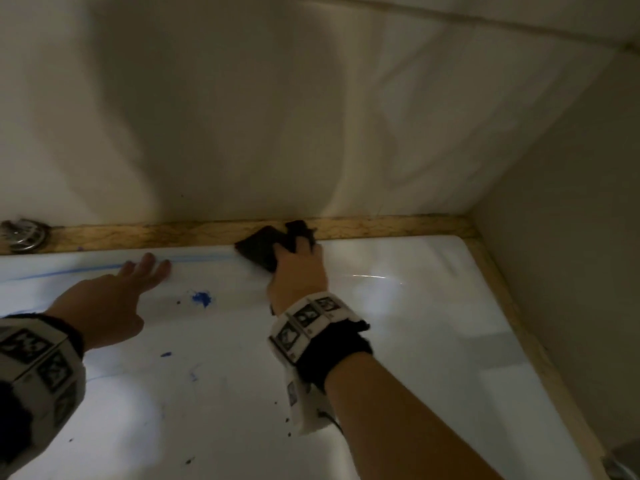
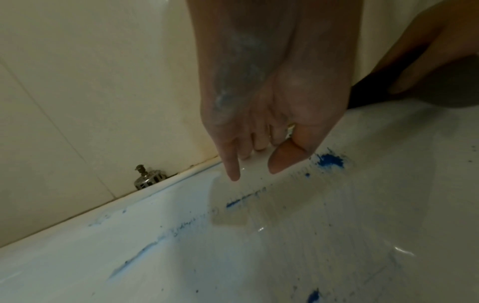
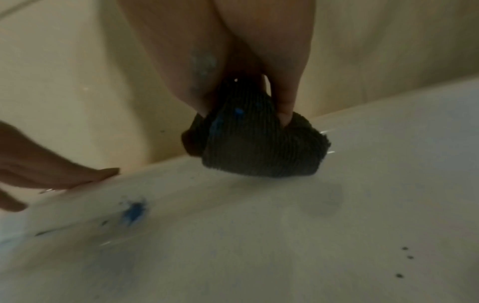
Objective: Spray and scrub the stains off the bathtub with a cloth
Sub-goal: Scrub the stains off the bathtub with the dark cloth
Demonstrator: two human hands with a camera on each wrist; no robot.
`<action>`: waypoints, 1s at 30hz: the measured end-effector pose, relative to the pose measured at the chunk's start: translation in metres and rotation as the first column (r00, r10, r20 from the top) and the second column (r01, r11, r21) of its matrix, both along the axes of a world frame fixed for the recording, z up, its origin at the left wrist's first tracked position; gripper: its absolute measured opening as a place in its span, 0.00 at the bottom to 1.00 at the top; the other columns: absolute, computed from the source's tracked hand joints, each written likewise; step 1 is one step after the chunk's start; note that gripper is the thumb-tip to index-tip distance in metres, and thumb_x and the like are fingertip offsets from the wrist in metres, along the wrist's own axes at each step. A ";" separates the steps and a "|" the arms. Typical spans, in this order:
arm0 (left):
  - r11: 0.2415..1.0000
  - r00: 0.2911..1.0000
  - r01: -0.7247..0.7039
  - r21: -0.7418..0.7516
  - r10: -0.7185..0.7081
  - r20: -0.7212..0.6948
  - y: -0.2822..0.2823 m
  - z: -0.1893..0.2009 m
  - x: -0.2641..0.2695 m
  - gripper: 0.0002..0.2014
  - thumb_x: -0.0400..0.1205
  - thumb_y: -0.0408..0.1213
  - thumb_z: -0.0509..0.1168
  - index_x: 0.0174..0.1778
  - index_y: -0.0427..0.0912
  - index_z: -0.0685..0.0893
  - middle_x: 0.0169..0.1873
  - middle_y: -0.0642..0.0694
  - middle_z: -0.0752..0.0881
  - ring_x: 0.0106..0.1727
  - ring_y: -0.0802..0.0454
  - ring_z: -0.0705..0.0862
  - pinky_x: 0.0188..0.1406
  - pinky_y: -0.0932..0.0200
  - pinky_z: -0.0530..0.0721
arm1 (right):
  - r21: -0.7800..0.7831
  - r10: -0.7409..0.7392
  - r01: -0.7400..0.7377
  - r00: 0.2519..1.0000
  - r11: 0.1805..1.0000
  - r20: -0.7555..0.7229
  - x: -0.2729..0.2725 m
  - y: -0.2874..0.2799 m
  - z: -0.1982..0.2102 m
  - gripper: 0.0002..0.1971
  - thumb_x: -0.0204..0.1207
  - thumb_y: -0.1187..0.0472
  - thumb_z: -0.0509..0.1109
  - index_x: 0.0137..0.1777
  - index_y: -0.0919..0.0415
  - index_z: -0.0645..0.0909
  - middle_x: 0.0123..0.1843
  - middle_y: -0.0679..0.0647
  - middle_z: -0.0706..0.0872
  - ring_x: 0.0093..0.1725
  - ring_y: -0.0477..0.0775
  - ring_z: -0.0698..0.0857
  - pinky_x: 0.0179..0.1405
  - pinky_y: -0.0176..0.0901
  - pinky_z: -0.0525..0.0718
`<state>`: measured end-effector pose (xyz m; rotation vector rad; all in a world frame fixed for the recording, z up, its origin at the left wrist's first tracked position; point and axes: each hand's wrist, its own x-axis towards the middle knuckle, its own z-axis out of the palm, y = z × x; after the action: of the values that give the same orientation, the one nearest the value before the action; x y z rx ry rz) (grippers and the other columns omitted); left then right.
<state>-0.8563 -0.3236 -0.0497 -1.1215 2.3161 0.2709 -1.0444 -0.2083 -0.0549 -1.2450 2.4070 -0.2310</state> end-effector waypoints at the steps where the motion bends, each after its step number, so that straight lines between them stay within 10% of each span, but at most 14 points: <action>1: 1.000 1.000 0.000 0.001 0.000 -0.003 0.001 0.001 0.000 0.45 0.79 0.28 0.56 0.78 0.54 0.29 0.80 0.50 0.32 0.83 0.51 0.50 0.71 0.61 0.71 | 0.032 0.038 -0.039 0.999 0.999 0.031 0.006 -0.005 0.001 0.31 0.78 0.59 0.64 0.80 0.55 0.60 0.80 0.60 0.55 0.77 0.66 0.55 0.77 0.54 0.62; 7: 1.000 1.000 0.002 -0.009 -0.002 -0.005 0.008 0.009 -0.003 0.43 0.81 0.32 0.56 0.79 0.54 0.29 0.80 0.49 0.32 0.83 0.52 0.49 0.71 0.61 0.70 | 0.002 0.098 -0.100 0.979 0.995 0.178 0.019 -0.007 0.013 0.35 0.80 0.54 0.61 0.81 0.63 0.49 0.81 0.62 0.55 0.78 0.65 0.56 0.78 0.50 0.56; 14: 1.000 1.000 0.013 0.015 -0.013 0.013 0.009 0.015 -0.004 0.42 0.81 0.32 0.55 0.79 0.54 0.29 0.81 0.49 0.33 0.82 0.51 0.53 0.67 0.61 0.73 | -0.001 0.126 -0.127 0.977 0.992 0.170 -0.031 -0.005 0.026 0.23 0.80 0.63 0.61 0.75 0.55 0.70 0.75 0.58 0.71 0.73 0.57 0.71 0.68 0.37 0.68; 21: 0.996 0.998 -0.045 -0.078 0.041 -0.042 0.015 0.018 -0.018 0.38 0.82 0.50 0.57 0.82 0.50 0.41 0.83 0.46 0.47 0.80 0.48 0.59 0.70 0.54 0.73 | 0.328 0.329 -0.303 0.944 0.895 -0.027 -0.054 0.008 0.007 0.43 0.78 0.54 0.67 0.82 0.48 0.39 0.84 0.47 0.40 0.83 0.56 0.43 0.78 0.48 0.53; 24: 0.970 0.919 -0.115 -0.212 0.022 -0.394 0.040 0.007 -0.046 0.37 0.80 0.55 0.59 0.81 0.45 0.54 0.78 0.42 0.65 0.74 0.44 0.70 0.71 0.52 0.69 | 0.323 0.347 -0.317 0.937 0.892 -0.037 -0.056 0.004 0.002 0.46 0.77 0.55 0.68 0.81 0.49 0.36 0.84 0.48 0.40 0.83 0.56 0.42 0.78 0.48 0.52; 27: 0.968 0.836 0.084 -0.237 -0.198 -0.512 0.060 -0.007 -0.078 0.32 0.80 0.45 0.55 0.81 0.53 0.55 0.81 0.44 0.58 0.81 0.45 0.58 0.79 0.48 0.59 | 0.336 0.365 -0.327 0.929 0.883 -0.055 -0.058 0.001 -0.001 0.47 0.76 0.54 0.70 0.82 0.49 0.37 0.84 0.49 0.42 0.83 0.57 0.44 0.78 0.49 0.54; 30: 0.996 0.863 0.048 -0.079 -0.081 -0.499 0.060 -0.018 -0.096 0.31 0.78 0.53 0.43 0.81 0.55 0.56 0.82 0.47 0.50 0.83 0.49 0.46 0.82 0.49 0.45 | 0.360 0.391 -0.335 0.916 0.871 -0.092 -0.057 -0.004 -0.003 0.49 0.73 0.52 0.72 0.82 0.51 0.38 0.83 0.52 0.49 0.82 0.59 0.51 0.75 0.52 0.61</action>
<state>-0.9521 -0.2632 -0.0672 -1.0973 2.8318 0.5195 -1.1014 -0.2120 -0.0576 -1.5605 2.1552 0.3960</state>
